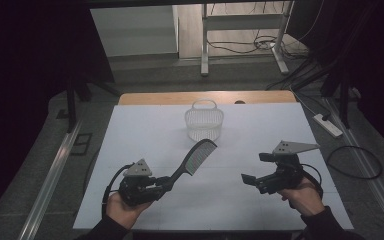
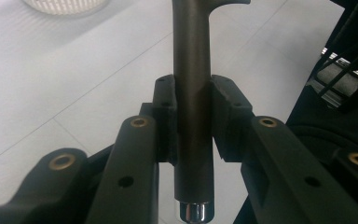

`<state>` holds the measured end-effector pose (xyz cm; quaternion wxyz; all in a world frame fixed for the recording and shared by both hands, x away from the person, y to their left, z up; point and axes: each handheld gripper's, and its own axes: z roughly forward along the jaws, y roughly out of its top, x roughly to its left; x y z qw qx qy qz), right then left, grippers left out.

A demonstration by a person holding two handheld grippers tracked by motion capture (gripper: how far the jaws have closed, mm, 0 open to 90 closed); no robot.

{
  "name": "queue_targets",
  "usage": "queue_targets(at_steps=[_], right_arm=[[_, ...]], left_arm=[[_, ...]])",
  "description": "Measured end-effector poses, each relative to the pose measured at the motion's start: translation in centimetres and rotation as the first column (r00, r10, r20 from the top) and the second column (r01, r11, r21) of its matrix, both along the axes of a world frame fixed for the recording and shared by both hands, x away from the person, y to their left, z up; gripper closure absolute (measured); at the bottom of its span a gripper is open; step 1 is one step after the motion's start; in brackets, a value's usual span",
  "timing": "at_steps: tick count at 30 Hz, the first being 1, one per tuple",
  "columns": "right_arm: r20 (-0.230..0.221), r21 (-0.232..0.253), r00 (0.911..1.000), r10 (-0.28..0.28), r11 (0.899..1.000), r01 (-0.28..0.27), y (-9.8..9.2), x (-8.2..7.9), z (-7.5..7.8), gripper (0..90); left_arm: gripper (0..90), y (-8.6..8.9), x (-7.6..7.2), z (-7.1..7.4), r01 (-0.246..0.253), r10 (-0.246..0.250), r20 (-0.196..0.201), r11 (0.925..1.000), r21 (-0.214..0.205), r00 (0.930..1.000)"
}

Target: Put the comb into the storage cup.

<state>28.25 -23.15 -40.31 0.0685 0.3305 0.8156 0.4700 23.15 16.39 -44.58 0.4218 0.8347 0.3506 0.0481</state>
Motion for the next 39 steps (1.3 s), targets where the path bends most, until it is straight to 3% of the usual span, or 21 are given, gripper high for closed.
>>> queue_targets(at_steps=[15, 20, 26, 34, 39], right_arm=[[-0.046, 0.032, 0.9985, 0.030, 0.999, -0.028, 2.9, 1.6, 0.5, 0.0], [-0.119, 0.070, 0.9921, 0.039, 0.997, -0.031, 3.6, 2.2, 0.5, 0.0], [-0.123, 0.080, 0.9915, 0.043, 0.996, -0.033, 4.5, 2.7, 0.6, 0.0], [-0.143, 0.068, 0.9886, 0.047, 0.997, -0.038, 6.1, 3.3, 0.8, 0.0], [-0.178, 0.052, 0.9831, 0.043, 0.998, -0.034, 7.0, 3.8, 0.9, 0.0]], left_arm=[[73.0, -0.6, 0.2, -0.1, 0.018, -0.018, 0.003, 0.9998, -0.011, 0.9998], [72.9, -0.7, 0.3, -0.1, 0.019, -0.019, 0.005, 0.9997, -0.016, 0.9998], [73.0, -1.0, 0.5, -0.1, 0.025, -0.025, 0.007, 0.9995, -0.020, 0.9997], [73.0, -1.2, 0.6, 0.0, 0.029, -0.028, 0.012, 0.9991, -0.031, 0.9995], [73.0, -1.2, 0.6, 0.1, 0.029, -0.028, 0.019, 0.9988, -0.041, 0.9994]])
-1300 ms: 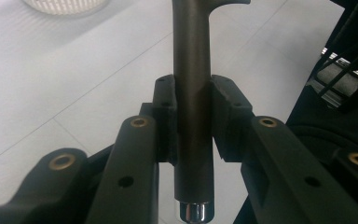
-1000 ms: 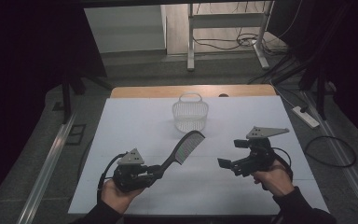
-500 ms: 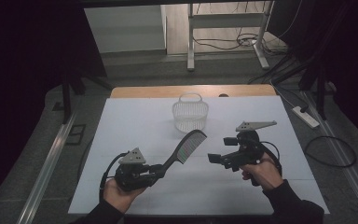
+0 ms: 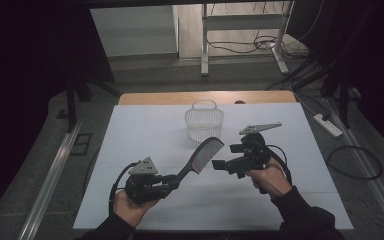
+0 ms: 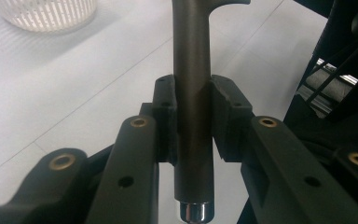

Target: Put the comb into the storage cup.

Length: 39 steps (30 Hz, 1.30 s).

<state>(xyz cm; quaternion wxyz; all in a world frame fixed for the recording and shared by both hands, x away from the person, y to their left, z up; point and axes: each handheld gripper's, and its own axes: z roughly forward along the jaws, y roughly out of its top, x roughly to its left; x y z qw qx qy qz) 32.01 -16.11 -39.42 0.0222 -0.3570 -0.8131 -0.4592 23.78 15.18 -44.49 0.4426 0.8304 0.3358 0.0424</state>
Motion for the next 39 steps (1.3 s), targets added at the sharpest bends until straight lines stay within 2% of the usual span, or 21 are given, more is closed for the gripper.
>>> queue_targets(at_steps=[17, 24, 28, 33, 39], right_arm=[[-0.083, 0.055, 0.9963, 0.025, 0.998, -0.020, 2.4, 1.6, -0.4, 0.0], [-0.116, 0.096, 0.9932, 0.009, 0.995, 0.003, 2.9, 2.1, -0.4, 2.0], [-0.139, 0.135, 0.9902, -0.008, 0.991, 0.027, 2.6, 2.5, -0.6, 10.1], [-0.157, 0.194, 0.9876, 0.002, 0.981, 0.028, 2.2, 2.6, -0.7, 33.5], [-0.177, 0.221, 0.9841, 0.015, 0.975, 0.025, 2.1, 2.6, -1.2, 52.3]], left_arm=[[72.9, -0.2, -0.2, 0.3, 0.014, -0.014, 0.021, 0.9998, -0.014, 0.9997], [72.9, -0.4, -0.3, 0.3, 0.017, -0.017, 0.033, 0.9998, -0.010, 0.9993], [72.9, -0.4, -0.4, 0.3, 0.018, -0.017, 0.038, 0.9998, -0.005, 0.9991], [73.0, -0.5, -0.5, 0.3, 0.020, -0.019, 0.044, 0.9998, -0.004, 0.9988], [72.9, -0.6, -0.5, 0.3, 0.025, -0.025, 0.053, 0.9997, 0.006, 0.9983]])
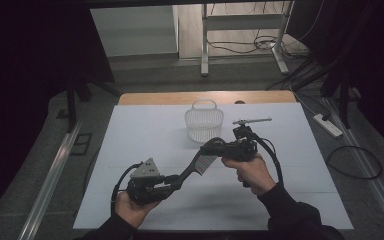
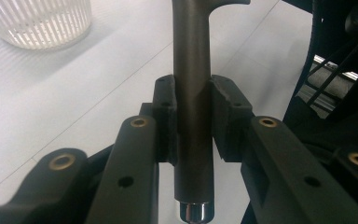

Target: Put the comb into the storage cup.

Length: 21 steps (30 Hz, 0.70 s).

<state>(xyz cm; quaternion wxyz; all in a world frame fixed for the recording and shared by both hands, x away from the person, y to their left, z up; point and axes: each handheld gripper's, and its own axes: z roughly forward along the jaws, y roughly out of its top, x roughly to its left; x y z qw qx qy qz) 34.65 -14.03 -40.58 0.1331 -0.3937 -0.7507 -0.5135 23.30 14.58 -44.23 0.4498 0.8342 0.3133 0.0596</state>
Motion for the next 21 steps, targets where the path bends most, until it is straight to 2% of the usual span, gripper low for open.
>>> queue_targets(at_steps=[7, 12, 14, 15, 16, 21], right_arm=[[-0.029, 0.041, 0.9996, 0.005, 0.999, -0.004, -0.2, 0.0, -0.4, 71.5], [-0.080, 0.094, 0.9967, 0.013, 0.996, -0.006, -0.5, 0.0, -0.6, 78.4], [-0.109, 0.116, 0.9939, 0.019, 0.993, -0.006, -0.6, 0.1, -0.8, 80.8], [-0.129, 0.137, 0.9915, 0.020, 0.991, -0.003, -0.6, 0.1, -1.0, 82.8], [-0.153, 0.168, 0.9877, 0.033, 0.986, -0.008, -0.7, 0.2, -1.1, 83.8], [-0.141, 0.169, 0.9894, 0.033, 0.986, -0.009, -0.7, 0.0, -1.0, 84.2]], left_arm=[[72.9, -0.2, 0.0, -0.2, 0.006, -0.006, 0.004, 0.9999, 0.015, 1.0000], [72.8, -0.4, 0.1, -0.5, 0.016, -0.016, 0.006, 0.9993, 0.034, 0.9998], [72.7, -0.7, 0.2, -0.6, 0.015, -0.016, 0.011, 0.9984, 0.055, 0.9998], [72.7, -0.8, 0.2, -0.7, 0.016, -0.017, 0.017, 0.9974, 0.071, 0.9997], [72.6, -0.9, 0.2, -0.8, 0.018, -0.019, 0.013, 0.9974, 0.070, 0.9997], [71.0, -0.9, 0.4, -1.0, 0.008, -0.009, 0.008, 0.9978, 0.066, 0.9999]])
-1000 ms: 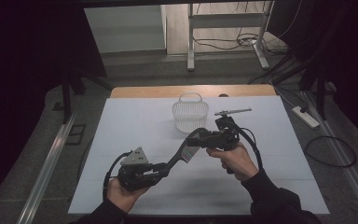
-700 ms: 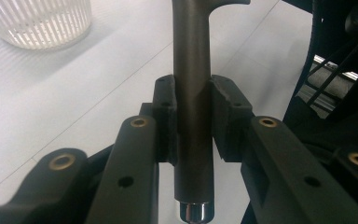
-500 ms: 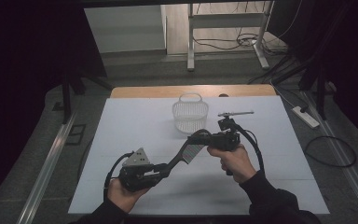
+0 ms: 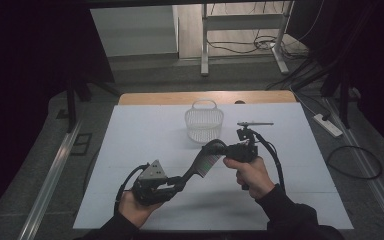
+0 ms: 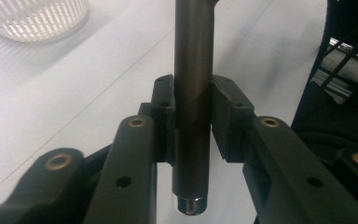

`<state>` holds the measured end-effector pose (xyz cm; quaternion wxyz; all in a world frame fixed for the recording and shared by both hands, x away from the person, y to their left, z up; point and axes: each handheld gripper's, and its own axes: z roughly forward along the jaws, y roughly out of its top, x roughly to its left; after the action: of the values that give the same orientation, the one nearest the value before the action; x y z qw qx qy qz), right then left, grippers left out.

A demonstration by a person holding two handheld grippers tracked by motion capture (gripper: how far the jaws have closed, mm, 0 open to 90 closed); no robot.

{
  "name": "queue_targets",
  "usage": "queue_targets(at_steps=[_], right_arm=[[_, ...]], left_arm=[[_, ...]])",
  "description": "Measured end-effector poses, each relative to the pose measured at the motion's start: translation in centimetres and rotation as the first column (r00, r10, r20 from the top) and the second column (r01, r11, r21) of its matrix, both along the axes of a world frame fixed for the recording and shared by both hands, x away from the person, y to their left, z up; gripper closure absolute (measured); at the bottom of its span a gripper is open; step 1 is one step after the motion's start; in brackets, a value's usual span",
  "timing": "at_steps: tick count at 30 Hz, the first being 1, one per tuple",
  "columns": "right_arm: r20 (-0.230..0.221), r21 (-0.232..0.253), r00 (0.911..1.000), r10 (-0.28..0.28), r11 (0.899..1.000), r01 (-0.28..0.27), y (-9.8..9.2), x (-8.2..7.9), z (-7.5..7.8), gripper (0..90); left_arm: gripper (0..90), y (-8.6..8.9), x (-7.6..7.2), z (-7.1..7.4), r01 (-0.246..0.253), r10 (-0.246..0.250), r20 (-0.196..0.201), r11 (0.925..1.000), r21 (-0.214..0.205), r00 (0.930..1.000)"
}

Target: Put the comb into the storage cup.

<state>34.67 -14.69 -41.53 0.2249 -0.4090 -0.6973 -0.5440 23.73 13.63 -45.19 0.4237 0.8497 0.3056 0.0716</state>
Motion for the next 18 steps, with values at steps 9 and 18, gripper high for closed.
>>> queue_targets(at_steps=[9, 18], right_arm=[[0.059, -0.035, 0.9982, -0.007, 0.999, 0.009, -0.08, -0.18, 0.26, 84.2], [0.108, -0.053, 0.9941, -0.012, 0.998, 0.018, -0.32, -0.32, 0.57, 84.1]], left_arm=[[44.7, 0.56, 0.20, 0.07, -0.054, 0.054, -0.006, 0.9984, -0.019, 0.9985], [20.1, 1.01, 0.48, -0.30, -0.091, 0.090, -0.022, 0.9957, -0.021, 0.9957]])
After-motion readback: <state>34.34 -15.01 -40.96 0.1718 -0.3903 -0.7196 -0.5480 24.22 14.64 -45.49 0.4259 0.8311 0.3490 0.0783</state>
